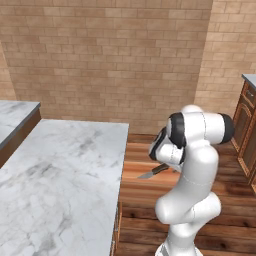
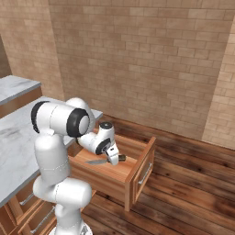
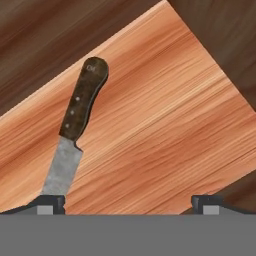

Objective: Pick up the knife from the drawer and place it on the cutting board. Then place the meat from the plate to the cutting board.

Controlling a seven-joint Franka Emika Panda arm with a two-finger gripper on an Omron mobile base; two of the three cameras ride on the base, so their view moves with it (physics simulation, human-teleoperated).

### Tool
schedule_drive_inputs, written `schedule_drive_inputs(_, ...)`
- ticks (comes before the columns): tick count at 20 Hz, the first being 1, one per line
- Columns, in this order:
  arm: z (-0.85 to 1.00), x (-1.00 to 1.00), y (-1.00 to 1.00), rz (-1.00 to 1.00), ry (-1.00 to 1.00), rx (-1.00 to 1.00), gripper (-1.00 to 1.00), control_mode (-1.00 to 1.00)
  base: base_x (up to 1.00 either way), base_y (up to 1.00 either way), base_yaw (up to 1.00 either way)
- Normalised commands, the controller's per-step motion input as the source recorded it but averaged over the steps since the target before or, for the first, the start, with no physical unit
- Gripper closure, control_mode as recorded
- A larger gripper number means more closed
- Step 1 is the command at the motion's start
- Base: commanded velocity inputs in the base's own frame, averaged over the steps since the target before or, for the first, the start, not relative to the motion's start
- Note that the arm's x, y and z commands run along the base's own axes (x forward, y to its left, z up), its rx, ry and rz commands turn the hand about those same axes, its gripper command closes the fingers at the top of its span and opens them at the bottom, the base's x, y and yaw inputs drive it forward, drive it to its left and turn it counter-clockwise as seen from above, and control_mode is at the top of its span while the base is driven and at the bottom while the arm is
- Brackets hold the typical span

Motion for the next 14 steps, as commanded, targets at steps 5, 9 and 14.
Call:
schedule_drive_inputs(5,-0.18,0.23,0.01,0.00,0.00,0.00,-1.00,-1.00,0.00,0.00,0.00)
schedule_drive_inputs(9,-0.20,0.24,0.00,0.00,0.00,0.00,-1.00,-1.00,0.00,0.00,0.00)
schedule_drive_inputs(14,-0.21,0.21,0.00,0.00,0.00,0.00,-1.00,-1.00,0.00,0.00,0.00)
